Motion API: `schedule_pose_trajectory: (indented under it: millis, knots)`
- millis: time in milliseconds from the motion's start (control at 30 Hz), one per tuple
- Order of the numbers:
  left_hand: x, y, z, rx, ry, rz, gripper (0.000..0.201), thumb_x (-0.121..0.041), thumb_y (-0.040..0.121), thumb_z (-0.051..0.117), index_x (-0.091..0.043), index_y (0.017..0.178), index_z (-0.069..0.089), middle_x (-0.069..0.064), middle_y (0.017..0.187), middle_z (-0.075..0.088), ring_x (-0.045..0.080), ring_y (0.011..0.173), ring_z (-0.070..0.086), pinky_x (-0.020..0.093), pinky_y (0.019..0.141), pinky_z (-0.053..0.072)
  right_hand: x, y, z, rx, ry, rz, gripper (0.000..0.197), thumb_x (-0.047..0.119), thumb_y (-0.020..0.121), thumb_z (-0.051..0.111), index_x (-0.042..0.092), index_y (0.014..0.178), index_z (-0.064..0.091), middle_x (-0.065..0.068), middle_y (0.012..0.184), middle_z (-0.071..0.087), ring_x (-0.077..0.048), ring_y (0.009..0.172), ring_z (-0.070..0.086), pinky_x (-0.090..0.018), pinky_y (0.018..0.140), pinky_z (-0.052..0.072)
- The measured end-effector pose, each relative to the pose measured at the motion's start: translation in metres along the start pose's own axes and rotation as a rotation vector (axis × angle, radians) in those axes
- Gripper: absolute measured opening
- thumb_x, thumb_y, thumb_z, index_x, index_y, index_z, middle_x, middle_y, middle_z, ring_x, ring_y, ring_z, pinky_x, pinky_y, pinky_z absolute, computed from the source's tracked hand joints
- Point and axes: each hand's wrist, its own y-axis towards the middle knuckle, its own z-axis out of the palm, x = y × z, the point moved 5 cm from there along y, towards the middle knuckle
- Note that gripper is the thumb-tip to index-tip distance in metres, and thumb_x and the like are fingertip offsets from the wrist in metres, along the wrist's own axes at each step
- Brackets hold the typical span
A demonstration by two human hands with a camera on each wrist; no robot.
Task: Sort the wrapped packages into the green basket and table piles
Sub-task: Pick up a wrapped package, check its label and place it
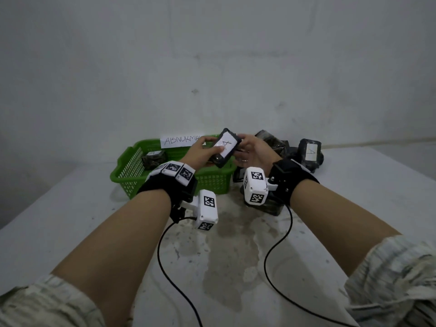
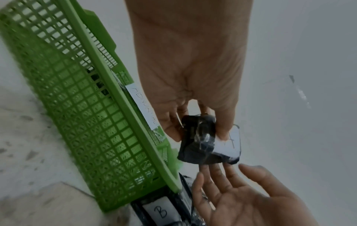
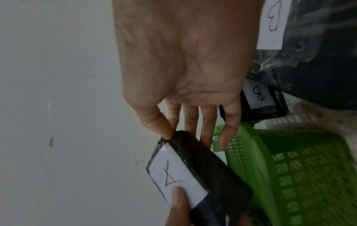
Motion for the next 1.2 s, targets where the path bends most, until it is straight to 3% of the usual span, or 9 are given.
schedule_pose_trajectory:
  millis: [67, 200, 367, 500, 633, 733, 833, 1033, 1200]
  knots:
    - [0.001, 0.001, -0.009, 0.004, -0.014, 0.013, 0.021, -0.006, 0.085, 0.065, -0.019, 0.099, 0.056, 0.009, 0.088, 0.063, 0.021, 0.077, 0.061, 0.036, 0.081, 0.052, -0.003, 0.001, 0.004, 0.020, -0.047, -0.002, 0.014, 0.020, 0.089, 0.050, 0.020, 0.101, 0.057, 0.000, 0.087, 0.058, -0.015, 0.065, 0.055, -0.027, 0.059, 0.042]
    - [0.000, 0.001, -0.023, -0.030, -0.006, 0.078, 0.020, -0.008, 0.084, 0.067, -0.021, 0.095, 0.059, 0.009, 0.084, 0.064, 0.018, 0.074, 0.062, 0.028, 0.070, 0.054, -0.013, 0.008, 0.022, 0.021, -0.268, -0.013, 0.038, 0.049, 0.089, 0.055, 0.019, 0.112, 0.060, -0.001, 0.093, 0.061, -0.015, 0.078, 0.053, -0.026, 0.058, 0.037]
    - [0.008, 0.005, -0.033, -0.188, -0.087, 0.058, 0.023, -0.026, 0.090, 0.061, -0.016, 0.108, 0.050, 0.008, 0.090, 0.062, 0.025, 0.087, 0.060, 0.031, 0.067, 0.051, -0.014, 0.011, 0.038, -0.093, -0.192, -0.138, 0.022, 0.030, 0.100, 0.046, 0.011, 0.105, 0.056, -0.002, 0.086, 0.060, -0.013, 0.073, 0.057, -0.020, 0.046, 0.046]
    - [0.015, 0.005, -0.031, -0.158, -0.101, -0.018, 0.024, -0.030, 0.092, 0.058, -0.016, 0.109, 0.048, 0.006, 0.100, 0.058, 0.023, 0.095, 0.056, 0.033, 0.072, 0.051, -0.013, 0.011, 0.047, -0.089, -0.114, -0.158, 0.018, 0.022, 0.101, 0.043, 0.012, 0.090, 0.054, -0.006, 0.089, 0.059, -0.016, 0.079, 0.058, -0.020, 0.054, 0.054]
    - [0.013, 0.008, -0.040, -0.251, -0.111, 0.042, 0.020, -0.023, 0.092, 0.057, -0.013, 0.109, 0.053, 0.012, 0.105, 0.055, 0.023, 0.088, 0.055, 0.029, 0.066, 0.049, -0.016, 0.008, 0.052, -0.008, -0.176, -0.127, 0.001, 0.015, 0.096, 0.053, 0.014, 0.097, 0.054, -0.005, 0.097, 0.060, -0.017, 0.086, 0.060, -0.028, 0.066, 0.057]
    - [0.014, 0.008, -0.040, -0.219, -0.136, 0.028, 0.036, -0.024, 0.093, 0.057, -0.006, 0.124, 0.051, 0.011, 0.108, 0.055, 0.018, 0.084, 0.056, 0.029, 0.069, 0.049, -0.015, 0.007, 0.050, -0.015, -0.238, -0.141, 0.018, 0.007, 0.094, 0.056, 0.007, 0.112, 0.054, -0.009, 0.106, 0.060, -0.017, 0.086, 0.061, -0.029, 0.068, 0.058]
    - [0.016, 0.005, -0.037, -0.169, -0.139, 0.047, 0.041, -0.012, 0.092, 0.057, -0.003, 0.130, 0.045, 0.011, 0.104, 0.056, 0.023, 0.094, 0.056, 0.027, 0.072, 0.051, -0.014, 0.009, 0.047, -0.048, -0.221, -0.134, 0.037, 0.005, 0.093, 0.057, 0.000, 0.129, 0.047, -0.013, 0.115, 0.057, -0.019, 0.086, 0.061, -0.027, 0.063, 0.059]
    - [0.012, 0.002, -0.043, -0.187, -0.080, 0.146, 0.039, -0.004, 0.088, 0.061, -0.006, 0.126, 0.053, 0.014, 0.105, 0.057, 0.024, 0.095, 0.058, 0.025, 0.078, 0.052, -0.021, 0.002, 0.053, 0.051, -0.229, -0.052, 0.033, 0.025, 0.095, 0.057, 0.011, 0.124, 0.051, -0.011, 0.103, 0.064, -0.030, 0.081, 0.066, -0.037, 0.073, 0.057]
    - [0.012, -0.001, -0.039, -0.201, -0.120, 0.097, 0.025, -0.018, 0.093, 0.053, -0.016, 0.118, 0.055, 0.005, 0.102, 0.057, 0.019, 0.091, 0.056, 0.029, 0.070, 0.048, -0.014, 0.003, 0.056, 0.009, -0.260, -0.085, 0.030, 0.023, 0.098, 0.051, 0.007, 0.123, 0.047, -0.011, 0.097, 0.061, -0.027, 0.068, 0.065, -0.028, 0.054, 0.058]
